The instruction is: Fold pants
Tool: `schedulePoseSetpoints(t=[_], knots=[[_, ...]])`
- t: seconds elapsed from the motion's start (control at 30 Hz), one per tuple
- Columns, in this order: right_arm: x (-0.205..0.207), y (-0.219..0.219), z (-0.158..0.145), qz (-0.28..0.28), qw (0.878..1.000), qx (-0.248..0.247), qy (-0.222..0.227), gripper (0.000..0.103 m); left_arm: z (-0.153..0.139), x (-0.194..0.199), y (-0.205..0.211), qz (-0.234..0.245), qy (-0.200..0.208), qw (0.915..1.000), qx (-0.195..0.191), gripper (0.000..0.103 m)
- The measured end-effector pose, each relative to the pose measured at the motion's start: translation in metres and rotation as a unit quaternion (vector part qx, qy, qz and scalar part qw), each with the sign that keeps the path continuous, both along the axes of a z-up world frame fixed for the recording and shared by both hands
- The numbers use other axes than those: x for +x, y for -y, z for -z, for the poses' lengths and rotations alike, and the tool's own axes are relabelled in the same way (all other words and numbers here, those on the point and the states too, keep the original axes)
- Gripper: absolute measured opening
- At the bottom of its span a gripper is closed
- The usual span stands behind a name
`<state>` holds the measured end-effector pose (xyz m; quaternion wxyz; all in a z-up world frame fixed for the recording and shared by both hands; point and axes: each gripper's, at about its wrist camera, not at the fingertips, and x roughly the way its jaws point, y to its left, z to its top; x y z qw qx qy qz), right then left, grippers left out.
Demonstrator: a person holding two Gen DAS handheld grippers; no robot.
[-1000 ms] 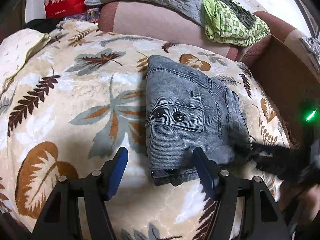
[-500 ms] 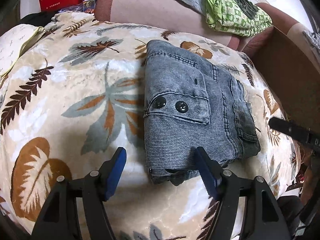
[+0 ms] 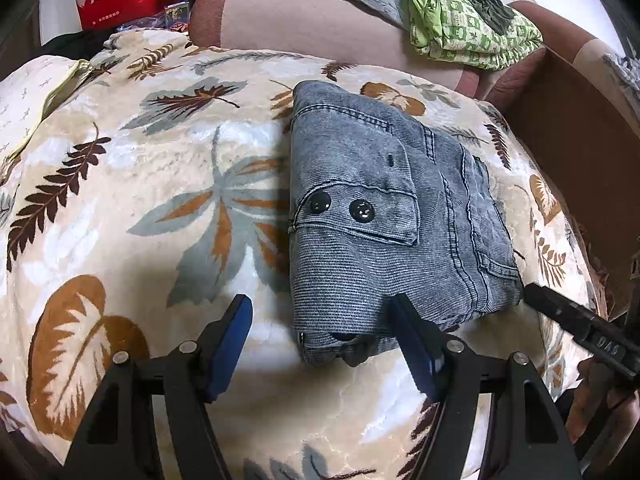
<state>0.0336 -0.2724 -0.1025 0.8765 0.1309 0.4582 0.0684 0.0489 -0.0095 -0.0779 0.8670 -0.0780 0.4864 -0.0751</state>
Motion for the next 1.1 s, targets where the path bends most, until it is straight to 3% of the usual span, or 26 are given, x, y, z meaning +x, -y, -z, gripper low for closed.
schedulePoseSetpoints(t=[0.23, 0.43, 0.6, 0.67, 0.73, 0.87, 0.97, 1.1], knots=[[-0.001, 0.002, 0.014, 0.002, 1.000, 0.003, -0.021, 0.077, 0.000, 0.002, 0.005, 0.000, -0.001, 0.9997, 0.024, 0.075], [0.016, -0.003, -0.034, -0.007, 1.000, 0.005, 0.020, 0.077, 0.000, 0.001, 0.004, 0.003, 0.005, 0.9996, 0.027, 0.076], [0.069, -0.051, -0.066, -0.088, 0.996, -0.004, 0.023, 0.078, 0.002, 0.002, 0.002, 0.001, 0.003, 0.9998, 0.018, 0.076], [0.091, -0.070, -0.062, -0.102, 0.994, -0.033, 0.005, 0.078, 0.002, 0.001, 0.003, 0.001, 0.005, 0.9998, 0.019, 0.077], [0.112, -0.080, -0.054, -0.097, 0.991, -0.093, -0.004, 0.078, 0.002, 0.000, 0.003, 0.002, 0.007, 0.9998, 0.018, 0.077], [0.143, -0.073, 0.003, -0.073, 0.979, -0.154, -0.108, 0.078, 0.005, 0.002, 0.001, 0.003, 0.000, 1.0000, 0.007, 0.077], [0.138, -0.063, 0.003, -0.061, 0.984, -0.132, -0.101, 0.081, 0.005, 0.001, 0.001, 0.004, 0.003, 0.9999, 0.011, 0.077], [0.123, -0.063, -0.015, -0.064, 0.985, -0.144, -0.076, 0.081, 0.006, 0.002, 0.000, 0.002, 0.001, 1.0000, 0.007, 0.078]])
